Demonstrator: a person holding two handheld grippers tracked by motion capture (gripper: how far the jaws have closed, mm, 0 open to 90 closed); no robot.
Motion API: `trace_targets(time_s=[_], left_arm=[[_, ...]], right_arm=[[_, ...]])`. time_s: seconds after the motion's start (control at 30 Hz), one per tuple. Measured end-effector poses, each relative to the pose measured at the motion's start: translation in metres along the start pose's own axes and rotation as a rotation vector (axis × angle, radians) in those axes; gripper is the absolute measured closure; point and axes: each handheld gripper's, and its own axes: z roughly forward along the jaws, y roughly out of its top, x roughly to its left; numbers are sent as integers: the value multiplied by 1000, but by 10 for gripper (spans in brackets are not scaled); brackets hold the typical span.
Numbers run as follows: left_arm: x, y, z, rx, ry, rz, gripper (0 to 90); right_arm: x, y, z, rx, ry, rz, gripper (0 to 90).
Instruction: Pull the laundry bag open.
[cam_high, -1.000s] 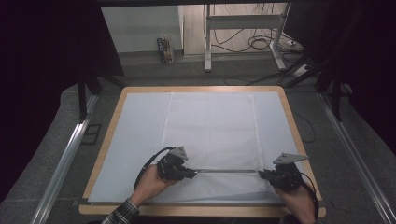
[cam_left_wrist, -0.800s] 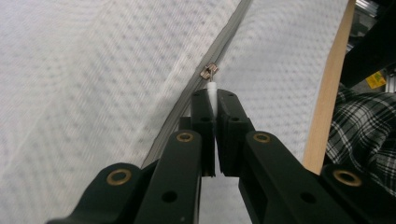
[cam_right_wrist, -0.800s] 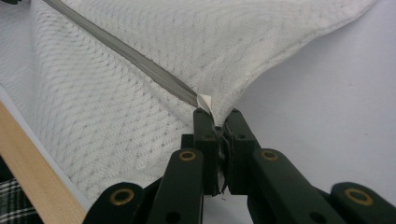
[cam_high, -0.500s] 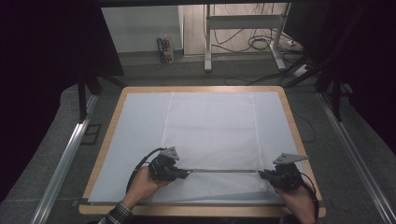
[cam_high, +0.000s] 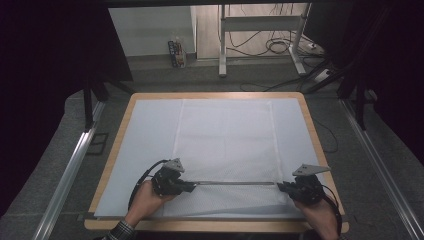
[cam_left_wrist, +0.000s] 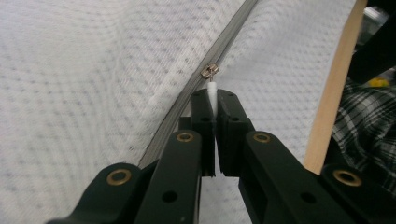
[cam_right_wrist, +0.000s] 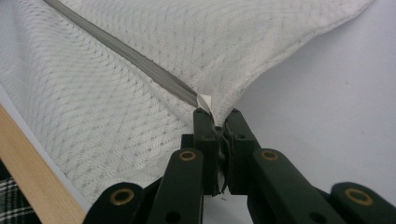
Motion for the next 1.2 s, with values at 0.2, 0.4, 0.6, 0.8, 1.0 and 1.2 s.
trace_targets(time_s=[0.2,0.4,0.6,0.8,1.0,1.2], left_arm=[[2,-5,-4,3,16,-8,878],[6,-16,-15,-11,31,-35,877],[11,-29,-27,-25,51,-68,877],[12,-34,-30,-18,61,-75,877],[14,-43,-37,-26,75,-96,877],[14,-49,-40,-28,80,-107,877]], right_arm=[[0,0,-1,4,-9,2,849],[-1,0,-1,4,-14,2,849],[-1,-1,-1,5,-13,2,849],[0,-1,-1,6,-16,1,849],[-1,-1,-1,9,-25,1,850],[-1,-1,-1,15,-31,-1,850]])
